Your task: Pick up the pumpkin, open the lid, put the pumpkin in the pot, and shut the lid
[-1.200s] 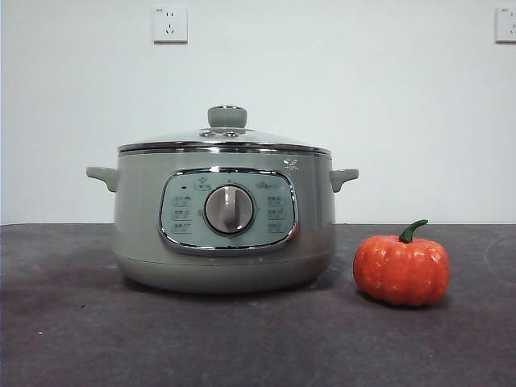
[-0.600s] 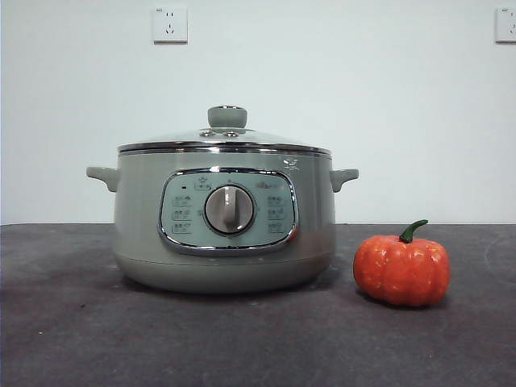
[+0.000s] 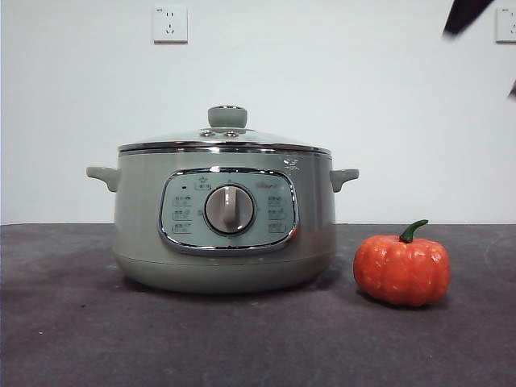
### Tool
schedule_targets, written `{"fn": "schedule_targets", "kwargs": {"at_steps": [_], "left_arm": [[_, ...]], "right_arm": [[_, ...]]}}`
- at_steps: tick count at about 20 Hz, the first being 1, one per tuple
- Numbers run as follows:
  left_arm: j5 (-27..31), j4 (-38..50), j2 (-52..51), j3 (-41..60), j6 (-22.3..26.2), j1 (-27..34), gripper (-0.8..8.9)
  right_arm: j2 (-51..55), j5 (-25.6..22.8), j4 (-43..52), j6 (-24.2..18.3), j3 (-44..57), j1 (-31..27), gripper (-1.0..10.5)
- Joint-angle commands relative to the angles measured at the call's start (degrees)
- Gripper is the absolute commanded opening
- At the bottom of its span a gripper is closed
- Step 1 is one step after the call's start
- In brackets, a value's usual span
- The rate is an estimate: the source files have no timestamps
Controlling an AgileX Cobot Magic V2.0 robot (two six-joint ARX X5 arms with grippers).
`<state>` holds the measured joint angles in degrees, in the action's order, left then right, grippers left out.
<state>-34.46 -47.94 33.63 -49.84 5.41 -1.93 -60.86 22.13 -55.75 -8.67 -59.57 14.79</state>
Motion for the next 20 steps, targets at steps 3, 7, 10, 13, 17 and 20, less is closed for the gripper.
{"fn": "schedule_targets", "kwargs": {"at_steps": [3, 7, 10, 13, 17, 20], "left_arm": [[-0.15, 0.22, -0.02, -0.13, 0.35, 0.02, 8.17], [-0.15, 0.24, -0.02, -0.13, 0.35, 0.02, 8.17], [-0.13, 0.22, -0.02, -0.13, 0.35, 0.02, 8.17], [-0.15, 0.20, -0.02, -0.13, 0.35, 0.02, 8.17], [-0.13, 0.20, -0.02, -0.13, 0.35, 0.02, 8.17], [-0.13, 0.20, -0.02, -0.13, 0.35, 0.02, 8.17]], "right_arm": [[-11.93, -4.72, 5.42, -1.92, -0.20, 3.80, 7.8], [-20.37, -8.37, 10.97, -1.95, -0.17, 6.47, 7.8], [-24.94, -9.57, 14.75, -2.12, -0.17, 7.39, 7.8], [-28.83, -10.67, 16.83, -2.40, -0.17, 7.54, 7.8], [-33.09, -10.54, 17.57, -2.80, -0.17, 7.54, 7.8], [-33.99, -10.54, 17.73, -2.60, -0.17, 7.54, 4.1]]}}
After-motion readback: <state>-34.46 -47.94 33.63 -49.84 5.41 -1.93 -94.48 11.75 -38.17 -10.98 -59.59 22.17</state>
